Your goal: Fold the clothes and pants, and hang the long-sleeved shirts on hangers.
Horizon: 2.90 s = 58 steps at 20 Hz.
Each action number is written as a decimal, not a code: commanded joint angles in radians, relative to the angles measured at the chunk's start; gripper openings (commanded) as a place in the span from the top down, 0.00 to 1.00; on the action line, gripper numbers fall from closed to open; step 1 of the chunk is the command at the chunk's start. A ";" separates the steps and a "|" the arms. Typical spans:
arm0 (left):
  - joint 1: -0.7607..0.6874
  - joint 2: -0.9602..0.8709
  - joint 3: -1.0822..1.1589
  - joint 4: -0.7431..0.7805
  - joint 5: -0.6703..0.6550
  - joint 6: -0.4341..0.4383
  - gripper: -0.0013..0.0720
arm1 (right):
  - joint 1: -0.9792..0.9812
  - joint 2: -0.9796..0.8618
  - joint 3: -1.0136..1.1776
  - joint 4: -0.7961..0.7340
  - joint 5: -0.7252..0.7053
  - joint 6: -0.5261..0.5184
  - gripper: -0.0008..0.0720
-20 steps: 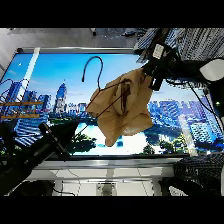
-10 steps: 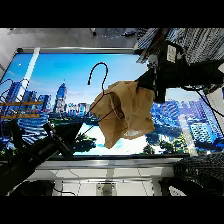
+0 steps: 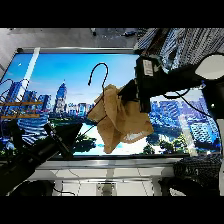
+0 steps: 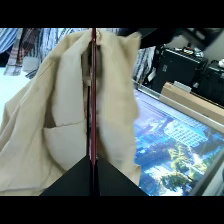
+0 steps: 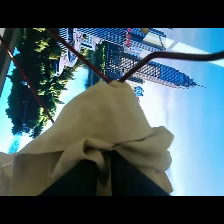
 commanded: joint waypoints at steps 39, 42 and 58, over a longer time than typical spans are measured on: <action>0.275 0.320 -0.099 0.649 0.231 -0.851 0.47 | 0.048 -0.029 0.001 -0.135 -0.376 0.340 0.95; 0.243 0.153 -0.198 0.438 -0.061 -0.706 0.47 | 0.048 -0.029 0.001 -0.117 -0.380 0.371 0.95; -0.094 -0.919 0.116 0.985 -0.908 -1.193 0.47 | 0.049 -0.026 0.001 -0.019 -0.273 0.423 0.95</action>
